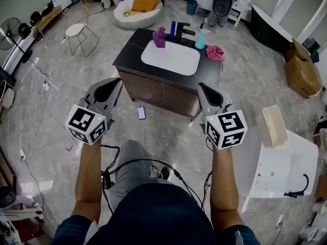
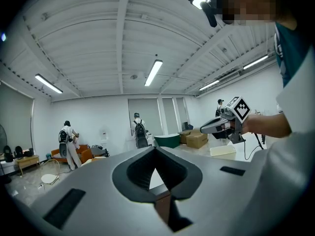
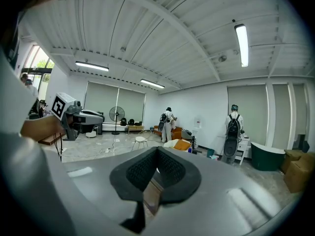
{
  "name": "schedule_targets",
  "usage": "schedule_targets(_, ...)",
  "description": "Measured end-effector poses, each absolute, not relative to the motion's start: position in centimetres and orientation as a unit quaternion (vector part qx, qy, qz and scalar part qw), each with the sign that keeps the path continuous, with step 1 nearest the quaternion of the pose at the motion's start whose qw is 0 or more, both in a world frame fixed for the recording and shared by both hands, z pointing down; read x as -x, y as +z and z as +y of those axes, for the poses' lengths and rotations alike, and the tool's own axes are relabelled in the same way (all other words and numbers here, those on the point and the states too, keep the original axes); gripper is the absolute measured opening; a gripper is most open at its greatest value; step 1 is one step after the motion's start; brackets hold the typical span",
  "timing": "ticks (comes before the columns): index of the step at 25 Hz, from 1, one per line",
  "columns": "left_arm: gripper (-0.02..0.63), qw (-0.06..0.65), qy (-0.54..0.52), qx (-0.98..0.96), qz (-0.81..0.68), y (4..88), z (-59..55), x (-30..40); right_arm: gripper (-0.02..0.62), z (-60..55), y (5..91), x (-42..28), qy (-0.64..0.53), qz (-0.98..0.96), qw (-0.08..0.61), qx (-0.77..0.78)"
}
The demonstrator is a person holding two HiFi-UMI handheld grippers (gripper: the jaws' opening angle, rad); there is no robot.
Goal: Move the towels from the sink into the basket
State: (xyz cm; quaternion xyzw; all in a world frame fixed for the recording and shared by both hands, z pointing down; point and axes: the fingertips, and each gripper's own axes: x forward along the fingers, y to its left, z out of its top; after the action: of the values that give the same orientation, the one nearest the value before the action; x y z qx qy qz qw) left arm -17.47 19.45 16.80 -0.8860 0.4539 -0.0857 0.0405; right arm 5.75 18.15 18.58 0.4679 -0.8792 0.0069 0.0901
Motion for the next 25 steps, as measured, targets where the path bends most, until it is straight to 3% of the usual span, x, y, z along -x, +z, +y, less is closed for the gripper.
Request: schedule_targets(25,0.006,0.048,-0.073,0.918,0.387,16.8,-4.3,32.4,0.011,-3.0,19.6,9.6,0.015,-0.843,0.107,-0.527)
